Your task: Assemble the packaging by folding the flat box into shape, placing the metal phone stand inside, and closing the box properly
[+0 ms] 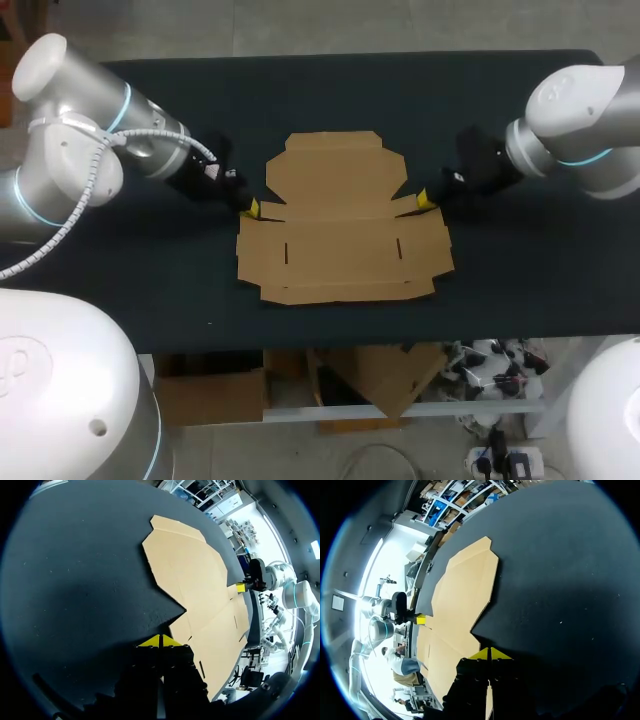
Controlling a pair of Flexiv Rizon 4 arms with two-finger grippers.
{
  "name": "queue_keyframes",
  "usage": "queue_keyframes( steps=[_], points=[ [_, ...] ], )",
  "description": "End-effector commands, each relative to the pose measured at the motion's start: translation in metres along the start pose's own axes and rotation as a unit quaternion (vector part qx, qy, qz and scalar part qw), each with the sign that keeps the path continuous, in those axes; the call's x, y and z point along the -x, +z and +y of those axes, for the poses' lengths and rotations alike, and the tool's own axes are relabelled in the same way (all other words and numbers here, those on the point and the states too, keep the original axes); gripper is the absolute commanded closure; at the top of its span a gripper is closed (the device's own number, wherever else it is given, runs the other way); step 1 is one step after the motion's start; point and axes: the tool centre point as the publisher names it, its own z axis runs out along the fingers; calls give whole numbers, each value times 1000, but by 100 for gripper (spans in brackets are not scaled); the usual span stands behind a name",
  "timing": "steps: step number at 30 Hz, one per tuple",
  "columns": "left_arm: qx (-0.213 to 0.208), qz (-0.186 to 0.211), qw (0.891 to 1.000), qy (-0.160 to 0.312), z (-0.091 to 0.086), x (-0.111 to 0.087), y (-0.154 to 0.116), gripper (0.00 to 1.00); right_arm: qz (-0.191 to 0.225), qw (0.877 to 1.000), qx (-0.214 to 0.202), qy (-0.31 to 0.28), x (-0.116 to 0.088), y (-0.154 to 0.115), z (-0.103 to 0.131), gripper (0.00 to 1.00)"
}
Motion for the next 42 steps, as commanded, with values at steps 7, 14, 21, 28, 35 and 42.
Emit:
queue_keyframes(
  steps=[7,14,21,28,35,42],
  points=[
    [5,9,1000,-2,0,1,8,100,6,1000,0,3,3,5,1,100],
    [6,17,1000,1,3,-2,10,100,8,1000,6,3,1,5,-1,100],
    [5,17,1000,10,5,-9,7,100,5,1000,14,3,-4,4,-2,100],
    [1,13,1000,17,6,-15,3,100,1,1000,21,3,-10,3,-1,100],
    [1,9,1000,22,6,-19,2,100,-6,1000,29,1,-18,4,-1,100],
    [4,5,1000,25,4,-24,4,100,-11,999,34,0,-21,4,-2,100]
  ],
)
